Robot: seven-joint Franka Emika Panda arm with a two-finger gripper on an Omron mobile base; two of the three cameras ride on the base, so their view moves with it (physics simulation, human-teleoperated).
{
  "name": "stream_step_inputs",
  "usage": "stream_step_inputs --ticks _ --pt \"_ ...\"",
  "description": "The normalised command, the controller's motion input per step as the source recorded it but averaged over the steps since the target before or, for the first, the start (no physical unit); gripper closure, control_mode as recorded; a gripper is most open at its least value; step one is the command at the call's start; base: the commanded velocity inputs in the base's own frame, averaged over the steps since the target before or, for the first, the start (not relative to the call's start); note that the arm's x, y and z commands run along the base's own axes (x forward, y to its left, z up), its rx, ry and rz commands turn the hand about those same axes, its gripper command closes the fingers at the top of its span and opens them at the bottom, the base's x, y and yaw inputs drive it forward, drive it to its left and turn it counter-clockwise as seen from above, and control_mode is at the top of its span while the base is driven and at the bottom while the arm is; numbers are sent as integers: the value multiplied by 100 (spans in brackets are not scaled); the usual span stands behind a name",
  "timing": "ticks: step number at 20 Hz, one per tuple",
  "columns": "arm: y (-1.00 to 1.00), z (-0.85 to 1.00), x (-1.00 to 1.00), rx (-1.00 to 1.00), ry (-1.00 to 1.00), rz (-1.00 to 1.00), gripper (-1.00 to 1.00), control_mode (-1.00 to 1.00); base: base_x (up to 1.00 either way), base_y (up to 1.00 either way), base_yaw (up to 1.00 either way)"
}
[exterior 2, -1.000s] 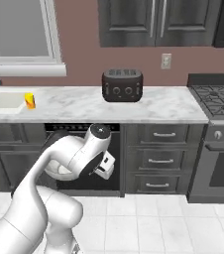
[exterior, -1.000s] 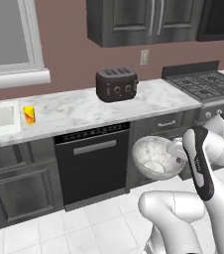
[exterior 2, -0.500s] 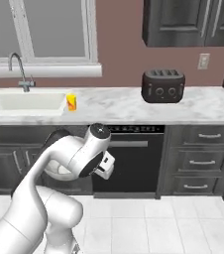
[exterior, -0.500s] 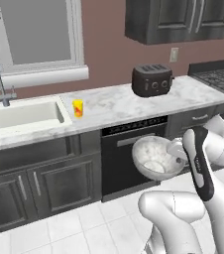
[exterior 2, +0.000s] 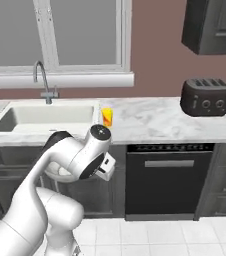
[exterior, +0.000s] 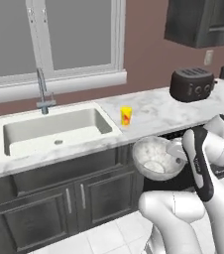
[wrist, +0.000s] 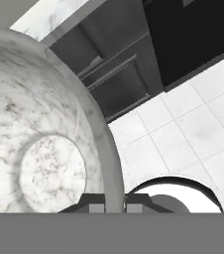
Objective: Pick the cup and bowl from the counter and place them on the counter next to the sink.
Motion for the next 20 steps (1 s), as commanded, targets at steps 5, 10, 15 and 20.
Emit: stream_step_inputs --ticks 5,10,15,20 --pt "0 0 0 0 0 0 100 100 52 100 -4" --pt "0 0 0 0 0 0 100 100 27 100 0" --pt "0 0 0 0 0 0 100 100 54 100 6" --pt "0 0 0 0 0 0 100 100 90 98 19"
